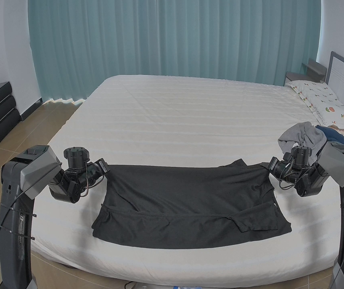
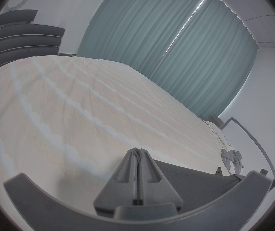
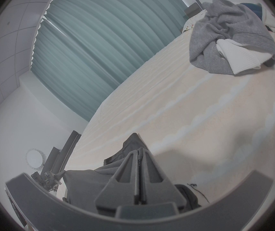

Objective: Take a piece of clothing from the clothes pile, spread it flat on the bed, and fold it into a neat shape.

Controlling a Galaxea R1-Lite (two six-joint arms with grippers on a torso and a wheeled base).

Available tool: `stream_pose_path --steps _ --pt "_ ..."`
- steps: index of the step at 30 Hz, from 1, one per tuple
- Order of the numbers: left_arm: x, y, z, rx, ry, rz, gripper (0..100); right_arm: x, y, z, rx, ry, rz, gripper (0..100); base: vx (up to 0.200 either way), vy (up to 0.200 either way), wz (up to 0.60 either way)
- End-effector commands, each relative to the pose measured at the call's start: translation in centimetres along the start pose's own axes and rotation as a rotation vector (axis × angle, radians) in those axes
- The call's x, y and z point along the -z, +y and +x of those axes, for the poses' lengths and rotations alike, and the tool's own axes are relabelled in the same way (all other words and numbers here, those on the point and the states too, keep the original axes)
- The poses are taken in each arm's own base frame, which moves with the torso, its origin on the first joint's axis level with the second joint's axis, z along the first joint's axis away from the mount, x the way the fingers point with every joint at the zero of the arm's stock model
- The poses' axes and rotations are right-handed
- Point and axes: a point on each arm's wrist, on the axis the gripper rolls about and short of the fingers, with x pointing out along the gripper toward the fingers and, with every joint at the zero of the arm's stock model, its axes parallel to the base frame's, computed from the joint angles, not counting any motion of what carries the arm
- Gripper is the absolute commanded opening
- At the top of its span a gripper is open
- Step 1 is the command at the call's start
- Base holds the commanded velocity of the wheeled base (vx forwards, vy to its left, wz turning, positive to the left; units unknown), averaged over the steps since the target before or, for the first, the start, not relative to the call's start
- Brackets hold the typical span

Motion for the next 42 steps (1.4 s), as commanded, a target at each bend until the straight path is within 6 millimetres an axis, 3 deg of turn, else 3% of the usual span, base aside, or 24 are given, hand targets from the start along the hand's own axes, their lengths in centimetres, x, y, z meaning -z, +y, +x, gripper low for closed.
stream_pose_path --steps 1,11,20,42 --pt "0.6 0.3 -0.5 -0.002 0.003 0.000 0 -0.3 0.5 -1.1 -0.009 0.012 0.004 0 0.000 0.000 0.00" --pt "1.2 0.4 -1.9 0.024 -0.015 0.012 0 1.0 0.6 -3.1 -0.057 0.050 0.004 0 0.000 0.000 0.00" --pt "2.0 0.2 -4.9 0.085 0.024 0.022 0 2.3 -0.2 -5.4 -0.076 0.078 -0.003 0 0.000 0.000 0.00" --pt "6.7 2.6 -9.1 0.057 0.093 0.248 0 7.1 -2.7 -10.2 -0.039 0.167 -0.181 0 0.000 0.000 0.00"
